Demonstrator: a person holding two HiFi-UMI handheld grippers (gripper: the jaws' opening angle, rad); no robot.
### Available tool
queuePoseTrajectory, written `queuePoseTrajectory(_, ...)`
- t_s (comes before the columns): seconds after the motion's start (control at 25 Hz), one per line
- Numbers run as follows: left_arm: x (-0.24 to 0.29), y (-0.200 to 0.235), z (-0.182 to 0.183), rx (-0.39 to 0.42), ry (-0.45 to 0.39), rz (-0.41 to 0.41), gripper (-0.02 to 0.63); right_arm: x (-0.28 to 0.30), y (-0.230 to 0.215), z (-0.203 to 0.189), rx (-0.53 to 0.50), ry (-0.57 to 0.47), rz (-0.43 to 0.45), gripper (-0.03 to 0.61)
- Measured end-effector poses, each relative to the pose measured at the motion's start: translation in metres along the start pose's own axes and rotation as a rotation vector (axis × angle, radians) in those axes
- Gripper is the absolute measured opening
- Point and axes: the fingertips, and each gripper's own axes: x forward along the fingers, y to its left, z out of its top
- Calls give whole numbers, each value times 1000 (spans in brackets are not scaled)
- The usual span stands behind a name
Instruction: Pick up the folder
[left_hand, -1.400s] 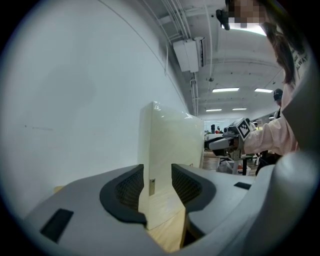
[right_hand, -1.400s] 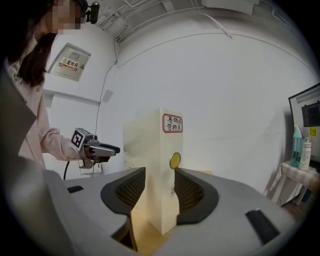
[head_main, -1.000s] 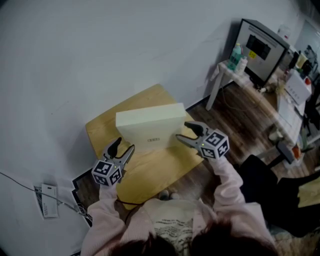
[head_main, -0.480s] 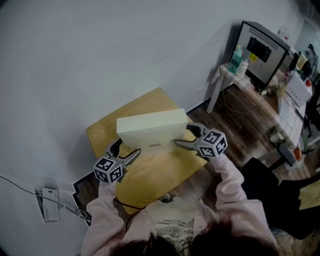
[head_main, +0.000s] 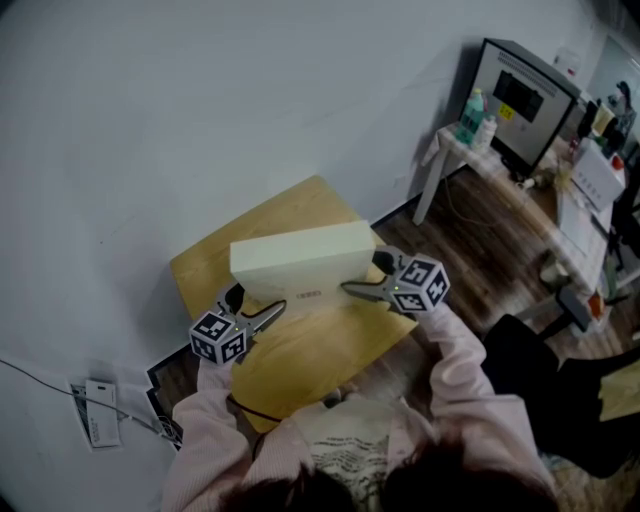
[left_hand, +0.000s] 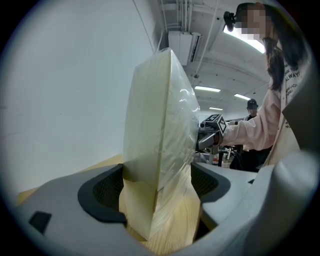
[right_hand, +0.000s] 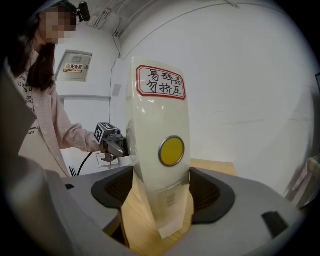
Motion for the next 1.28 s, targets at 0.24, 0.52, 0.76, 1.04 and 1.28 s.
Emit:
queuePoseTrajectory(0.24,1,3,0,26,1,6,395,2,-2,1,-10,-3,3,345)
queuePoseTrajectory(0.52,0,6,0,38,-6,25,361,2,-2,0,-13,-9,-6,341)
queuePoseTrajectory(0.76,1,6,0,46,1,30,356,0,1,1,-14,-4,-6,334)
queuePoseTrajectory(1.04,-1,4,0,46,13,38,354,-2,3,2,-18,-3,-20,331)
queuePoseTrajectory(1.28,-5,1,5,38,-1,49,353,-5,5,7,-11,-13,-20,331)
